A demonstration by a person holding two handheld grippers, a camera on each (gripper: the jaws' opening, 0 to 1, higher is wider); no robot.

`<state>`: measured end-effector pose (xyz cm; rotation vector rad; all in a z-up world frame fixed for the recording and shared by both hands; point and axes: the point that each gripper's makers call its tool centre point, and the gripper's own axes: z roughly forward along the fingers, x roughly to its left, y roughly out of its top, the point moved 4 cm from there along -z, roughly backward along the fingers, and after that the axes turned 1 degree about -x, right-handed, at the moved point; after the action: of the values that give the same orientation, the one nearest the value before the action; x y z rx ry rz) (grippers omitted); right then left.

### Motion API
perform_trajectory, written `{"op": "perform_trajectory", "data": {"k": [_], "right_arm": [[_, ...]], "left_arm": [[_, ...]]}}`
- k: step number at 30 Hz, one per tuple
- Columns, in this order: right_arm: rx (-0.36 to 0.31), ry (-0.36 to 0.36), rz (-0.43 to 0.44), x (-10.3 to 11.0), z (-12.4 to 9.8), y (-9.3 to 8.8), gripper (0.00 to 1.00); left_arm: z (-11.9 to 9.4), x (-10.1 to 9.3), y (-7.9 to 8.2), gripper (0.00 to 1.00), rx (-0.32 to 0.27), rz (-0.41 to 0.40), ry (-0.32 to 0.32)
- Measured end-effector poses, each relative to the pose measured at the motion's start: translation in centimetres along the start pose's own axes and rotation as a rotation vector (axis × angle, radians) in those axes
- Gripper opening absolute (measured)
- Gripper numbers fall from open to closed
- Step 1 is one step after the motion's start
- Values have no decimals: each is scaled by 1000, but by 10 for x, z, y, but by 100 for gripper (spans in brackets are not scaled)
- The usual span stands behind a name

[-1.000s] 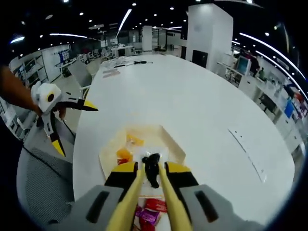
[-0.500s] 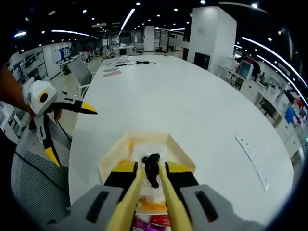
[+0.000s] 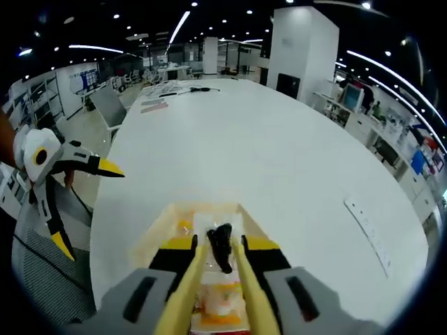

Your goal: Place the target food into the container with the food tongs after gripping and lifting it, then release it inside without dropping or visibly crushing the food.

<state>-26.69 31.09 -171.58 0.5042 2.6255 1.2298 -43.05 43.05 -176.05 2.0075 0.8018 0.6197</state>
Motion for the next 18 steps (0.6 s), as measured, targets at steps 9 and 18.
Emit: {"op": "perform_trajectory", "data": {"k": [9, 18], "right_arm": [[-32, 14, -27, -6, -26, -11, 26], [-68, -38, 1, -26, -72, -37, 27]], "left_arm": [[-1, 5, -4, 99, 5, -24, 4], [1, 3, -6, 99, 11, -27, -12]]}}
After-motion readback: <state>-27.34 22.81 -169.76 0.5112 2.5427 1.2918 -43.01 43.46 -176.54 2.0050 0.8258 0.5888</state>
